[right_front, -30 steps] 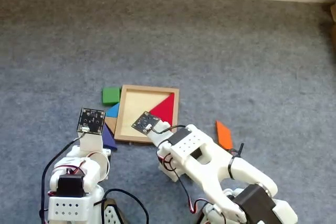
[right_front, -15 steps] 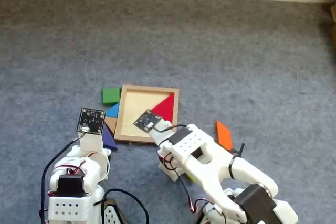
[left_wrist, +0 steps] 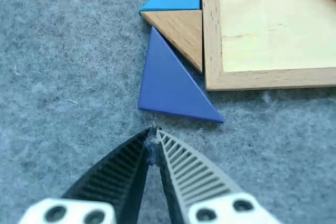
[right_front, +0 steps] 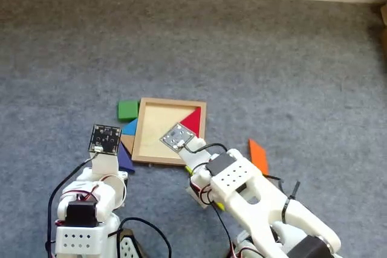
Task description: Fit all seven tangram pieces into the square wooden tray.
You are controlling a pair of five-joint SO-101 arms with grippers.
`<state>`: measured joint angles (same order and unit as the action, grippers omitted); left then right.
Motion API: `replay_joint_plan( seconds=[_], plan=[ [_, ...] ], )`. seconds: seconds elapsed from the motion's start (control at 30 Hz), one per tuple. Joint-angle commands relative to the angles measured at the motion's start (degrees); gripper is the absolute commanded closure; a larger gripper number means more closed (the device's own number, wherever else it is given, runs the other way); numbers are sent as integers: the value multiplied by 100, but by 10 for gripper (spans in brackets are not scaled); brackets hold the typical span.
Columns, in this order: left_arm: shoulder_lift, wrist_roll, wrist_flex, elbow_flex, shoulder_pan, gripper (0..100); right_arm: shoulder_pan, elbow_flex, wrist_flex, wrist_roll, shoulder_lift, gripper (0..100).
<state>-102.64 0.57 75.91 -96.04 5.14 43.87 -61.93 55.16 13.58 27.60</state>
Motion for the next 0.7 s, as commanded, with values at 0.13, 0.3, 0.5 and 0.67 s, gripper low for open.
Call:
replay_joint_plan(
  seconds=[0.13,0.3,0.5,0.67],
  plan=[
    [-145,35,26,-110,48,994,-66,48,-365,-62,-462,663],
    [-145,35,26,-110,48,994,-57,84,-418,-62,-1156,663],
    [-145,35,26,-110,48,994,-57,75,-409,-62,-1086,717],
    [-145,35,26,-110,48,994,-57,66,-418,-62,-848,786]
  ],
)
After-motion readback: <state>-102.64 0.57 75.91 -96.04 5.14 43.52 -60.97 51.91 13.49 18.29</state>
